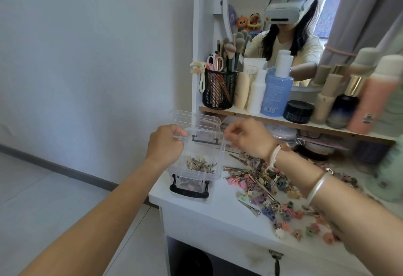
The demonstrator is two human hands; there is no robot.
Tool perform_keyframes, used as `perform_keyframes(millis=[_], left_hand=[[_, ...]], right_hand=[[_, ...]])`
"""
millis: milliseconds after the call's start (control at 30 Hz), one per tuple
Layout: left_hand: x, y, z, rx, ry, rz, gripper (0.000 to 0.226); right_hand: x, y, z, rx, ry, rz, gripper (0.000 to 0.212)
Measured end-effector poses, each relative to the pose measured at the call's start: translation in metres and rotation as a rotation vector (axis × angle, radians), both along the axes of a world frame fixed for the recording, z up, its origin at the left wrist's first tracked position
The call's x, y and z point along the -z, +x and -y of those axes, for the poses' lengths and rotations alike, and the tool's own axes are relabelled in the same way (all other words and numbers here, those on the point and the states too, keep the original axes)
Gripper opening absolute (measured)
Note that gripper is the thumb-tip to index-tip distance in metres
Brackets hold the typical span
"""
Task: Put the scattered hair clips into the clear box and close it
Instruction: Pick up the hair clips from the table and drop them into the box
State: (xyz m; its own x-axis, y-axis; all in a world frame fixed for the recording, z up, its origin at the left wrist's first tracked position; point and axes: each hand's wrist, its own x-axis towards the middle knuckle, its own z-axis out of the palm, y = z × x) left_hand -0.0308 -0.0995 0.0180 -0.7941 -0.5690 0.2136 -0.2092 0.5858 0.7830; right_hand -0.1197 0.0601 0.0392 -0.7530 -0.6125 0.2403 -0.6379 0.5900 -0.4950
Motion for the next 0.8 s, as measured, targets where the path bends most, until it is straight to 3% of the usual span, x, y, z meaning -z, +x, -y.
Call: perform_keyframes(millis=[233,567,800], left_hand=[[0.001,0.000,0.000,-0.002,0.003,0.002,0.031],[0.001,0.000,-0.001,-0.007,0.006,0.011,0.031],[-0.001,0.001,-0.003,-0.015,0.018,0.013,0.031]], right_hand=[[0.039,-0.009,-0.013,-0.084,0.599,0.058,0.041],[0.049,-0.015,-0.010,-0.073,0.643,-0.089,0.006],[0.010,-0.008,-0.020,0.017,0.412,-0.233,0.018]])
